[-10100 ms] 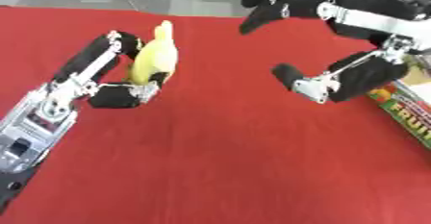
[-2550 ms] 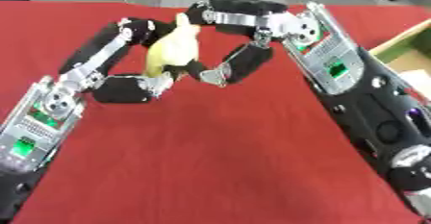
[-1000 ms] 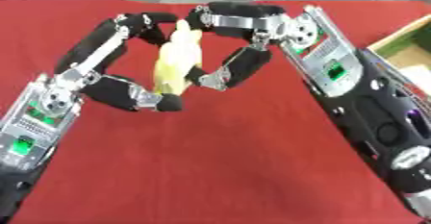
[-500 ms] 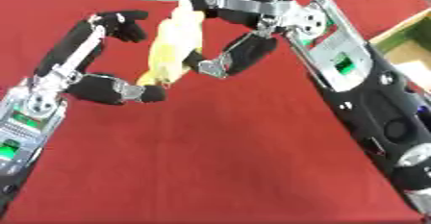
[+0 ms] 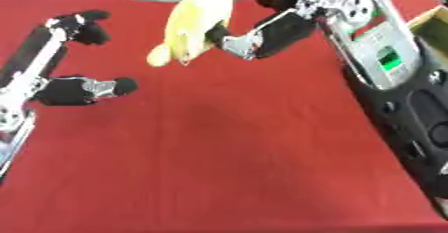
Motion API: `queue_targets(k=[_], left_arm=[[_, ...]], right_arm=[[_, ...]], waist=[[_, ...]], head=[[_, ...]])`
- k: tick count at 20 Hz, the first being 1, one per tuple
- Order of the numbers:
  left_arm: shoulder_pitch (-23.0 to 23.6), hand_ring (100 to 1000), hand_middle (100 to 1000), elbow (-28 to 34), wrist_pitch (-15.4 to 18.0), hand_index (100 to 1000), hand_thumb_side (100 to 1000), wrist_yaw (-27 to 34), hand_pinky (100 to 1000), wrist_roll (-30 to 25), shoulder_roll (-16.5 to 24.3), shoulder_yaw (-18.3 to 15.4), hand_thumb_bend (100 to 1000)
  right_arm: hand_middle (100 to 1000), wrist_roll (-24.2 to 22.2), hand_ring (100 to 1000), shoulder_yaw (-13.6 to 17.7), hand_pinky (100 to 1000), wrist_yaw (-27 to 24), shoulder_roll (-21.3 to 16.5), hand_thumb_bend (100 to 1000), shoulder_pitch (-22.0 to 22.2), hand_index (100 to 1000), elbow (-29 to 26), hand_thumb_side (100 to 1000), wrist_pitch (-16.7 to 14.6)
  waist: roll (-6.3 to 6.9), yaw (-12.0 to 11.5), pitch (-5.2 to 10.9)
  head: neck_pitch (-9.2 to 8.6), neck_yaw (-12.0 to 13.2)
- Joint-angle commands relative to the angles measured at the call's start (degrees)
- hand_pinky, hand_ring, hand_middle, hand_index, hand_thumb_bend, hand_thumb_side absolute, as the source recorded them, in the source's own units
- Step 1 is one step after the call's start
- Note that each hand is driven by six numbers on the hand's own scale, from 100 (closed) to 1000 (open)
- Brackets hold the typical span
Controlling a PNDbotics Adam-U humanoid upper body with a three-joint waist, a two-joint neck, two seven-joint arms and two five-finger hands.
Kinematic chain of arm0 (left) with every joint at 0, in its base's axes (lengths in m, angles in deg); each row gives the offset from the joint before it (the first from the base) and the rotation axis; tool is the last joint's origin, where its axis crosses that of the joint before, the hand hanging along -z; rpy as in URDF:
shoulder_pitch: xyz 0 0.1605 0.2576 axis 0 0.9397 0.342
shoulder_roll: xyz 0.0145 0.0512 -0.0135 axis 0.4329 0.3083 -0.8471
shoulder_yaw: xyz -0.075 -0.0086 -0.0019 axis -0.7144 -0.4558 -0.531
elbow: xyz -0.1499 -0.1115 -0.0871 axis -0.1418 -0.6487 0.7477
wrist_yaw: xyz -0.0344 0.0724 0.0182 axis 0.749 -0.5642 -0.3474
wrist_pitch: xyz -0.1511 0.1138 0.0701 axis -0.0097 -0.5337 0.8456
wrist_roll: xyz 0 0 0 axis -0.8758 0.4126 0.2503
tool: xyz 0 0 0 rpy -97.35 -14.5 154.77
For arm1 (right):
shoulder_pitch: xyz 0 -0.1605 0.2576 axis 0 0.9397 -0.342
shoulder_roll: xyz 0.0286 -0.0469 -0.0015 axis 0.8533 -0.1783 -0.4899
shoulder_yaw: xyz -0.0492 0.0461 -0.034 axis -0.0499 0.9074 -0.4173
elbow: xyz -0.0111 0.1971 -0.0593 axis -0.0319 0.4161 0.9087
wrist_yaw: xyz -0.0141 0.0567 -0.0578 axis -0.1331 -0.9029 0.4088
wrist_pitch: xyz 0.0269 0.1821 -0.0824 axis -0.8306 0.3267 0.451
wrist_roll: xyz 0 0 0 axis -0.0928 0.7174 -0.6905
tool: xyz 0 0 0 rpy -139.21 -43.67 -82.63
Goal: Pick up the objects with one hand, pass them to the other hand, and then place them into the box on the other side of the table.
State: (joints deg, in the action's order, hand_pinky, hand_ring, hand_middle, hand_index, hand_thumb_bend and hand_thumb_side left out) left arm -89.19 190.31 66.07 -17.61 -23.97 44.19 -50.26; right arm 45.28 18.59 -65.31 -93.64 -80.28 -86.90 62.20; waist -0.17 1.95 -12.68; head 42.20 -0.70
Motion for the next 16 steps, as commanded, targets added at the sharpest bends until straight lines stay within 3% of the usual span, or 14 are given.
queue_targets(k=[1, 2, 5, 6, 7, 8, 10, 14, 16], left_arm=[[0.9, 630, 578, 2.5, -0.9, 867, 669, 1.2, 712, 1.8, 3.3, -2.5, 701], [1.5, 628, 577, 2.9, -1.3, 866, 641, 1.8, 711, 2.6, 3.9, -3.1, 732], [2.7, 622, 573, 4.2, -2.3, 868, 652, 3.6, 708, 4.6, 5.0, -4.6, 644], [3.1, 620, 574, 4.5, -2.7, 870, 695, 4.0, 708, 5.5, 5.3, -5.1, 578], [3.3, 620, 573, 4.8, -3.1, 870, 684, 4.4, 708, 6.3, 5.5, -5.5, 611], [3.6, 617, 574, 4.9, -3.6, 870, 744, 4.8, 708, 7.3, 5.6, -6.0, 573], [4.2, 617, 577, 5.1, -4.5, 872, 764, 5.9, 710, 9.3, 5.6, -6.8, 551], [5.0, 620, 584, 5.3, -5.0, 873, 805, 8.1, 716, 12.7, 6.1, -7.6, 458], [5.4, 620, 584, 5.3, -5.0, 872, 796, 8.8, 717, 13.9, 6.3, -7.9, 468]], right_arm=[[407, 3.4, 873, 4.0, 842, -2.2, -6.5, 100, 0.9, 450, -1.8, 100, 1.0], [407, 4.6, 873, 5.2, 841, -2.5, -8.4, 100, 1.9, 450, -1.7, 100, 1.0], [408, 8.4, 875, 8.8, 842, -3.1, -12.6, 100, 4.7, 452, -0.5, 100, 0.9], [410, 9.8, 875, 10.1, 842, -3.2, -14.1, 100, 5.9, 453, 0.2, 100, 0.9], [409, 11.0, 875, 11.2, 842, -3.2, -15.3, 100, 6.9, 453, 0.8, 100, 0.7], [410, 12.2, 876, 12.2, 842, -3.2, -16.7, 100, 8.0, 456, 1.5, 100, 0.6], [412, 14.3, 875, 14.4, 842, -2.9, -19.3, 100, 10.6, 460, 3.0, 100, -0.2], [415, 18.2, 876, 18.4, 842, -1.9, -22.7, 100, 14.9, 462, 6.6, 100, -1.7], [415, 20.1, 878, 20.1, 843, -1.3, -23.5, 100, 16.4, 463, 8.5, 100, -2.1]], waist=[[0.03, 0.2, 1.18], [0.02, 0.3, 1.09], [0.02, 0.4, 0.83], [0.03, 0.5, 0.74], [0.03, 0.5, 0.68], [0.06, 0.5, 0.62], [0.13, 0.5, 0.55], [0.37, 0.6, 0.54], [0.52, 0.7, 0.57]], head=[[-0.38, -1.4], [-0.67, -2.1], [-1.61, -3.4], [-1.95, -3.8], [-2.19, -4.0], [-2.48, -4.1], [-2.80, -4.1], [-3.30, -4.1], [-3.48, -4.3]])
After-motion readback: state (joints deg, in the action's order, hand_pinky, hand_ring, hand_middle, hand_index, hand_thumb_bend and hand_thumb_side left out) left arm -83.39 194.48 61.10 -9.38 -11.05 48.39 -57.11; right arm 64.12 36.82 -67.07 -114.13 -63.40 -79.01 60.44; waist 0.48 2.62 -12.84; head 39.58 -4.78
